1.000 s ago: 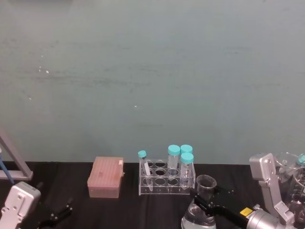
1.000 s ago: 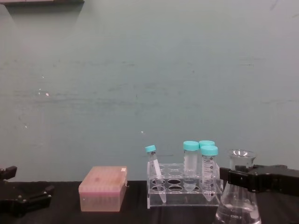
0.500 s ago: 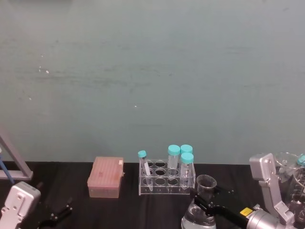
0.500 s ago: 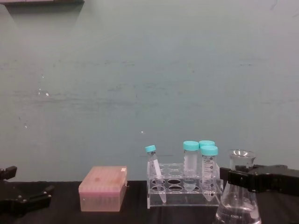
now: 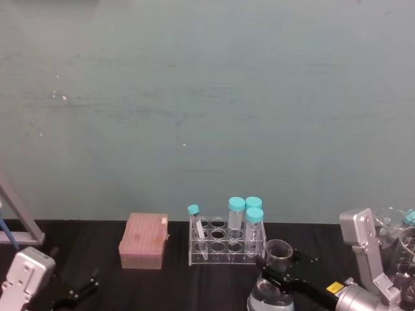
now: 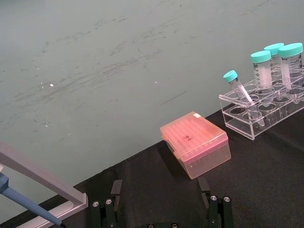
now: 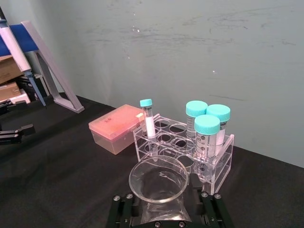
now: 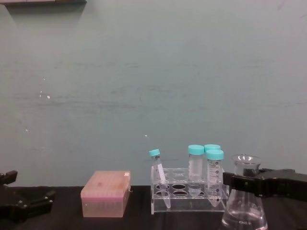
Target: Pick up the beaker with the right gripper, shake it three times, and then put it down.
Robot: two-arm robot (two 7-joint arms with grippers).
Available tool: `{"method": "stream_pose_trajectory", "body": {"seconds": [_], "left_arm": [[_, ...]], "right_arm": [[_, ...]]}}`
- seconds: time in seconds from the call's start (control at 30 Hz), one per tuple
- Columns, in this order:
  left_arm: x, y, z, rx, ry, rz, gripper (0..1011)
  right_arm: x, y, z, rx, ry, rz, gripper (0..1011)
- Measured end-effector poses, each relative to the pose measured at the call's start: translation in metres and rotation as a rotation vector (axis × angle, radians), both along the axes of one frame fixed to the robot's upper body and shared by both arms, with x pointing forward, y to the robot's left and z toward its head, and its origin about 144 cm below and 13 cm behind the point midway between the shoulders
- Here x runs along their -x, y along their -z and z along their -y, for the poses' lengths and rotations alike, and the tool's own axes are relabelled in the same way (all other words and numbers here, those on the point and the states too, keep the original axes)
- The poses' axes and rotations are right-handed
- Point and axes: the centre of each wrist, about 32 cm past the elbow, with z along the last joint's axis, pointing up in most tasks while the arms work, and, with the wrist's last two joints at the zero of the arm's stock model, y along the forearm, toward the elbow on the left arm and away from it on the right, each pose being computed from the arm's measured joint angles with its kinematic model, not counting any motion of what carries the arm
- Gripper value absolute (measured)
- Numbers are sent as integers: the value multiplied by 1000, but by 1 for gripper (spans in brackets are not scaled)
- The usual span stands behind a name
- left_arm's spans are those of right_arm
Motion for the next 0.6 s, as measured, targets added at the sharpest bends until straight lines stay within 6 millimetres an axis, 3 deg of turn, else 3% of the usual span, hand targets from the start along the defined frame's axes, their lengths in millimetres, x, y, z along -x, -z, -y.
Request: {"method": "stream_pose_trajectory", "body": {"seconds": [0.43,0.6], "left_arm": [[0,0,0,0,0,0,1000],[0,0,0,0,0,0,1000]], "right_arm": [[0,0,0,0,0,0,985],[0,0,0,0,0,0,1000]]}}
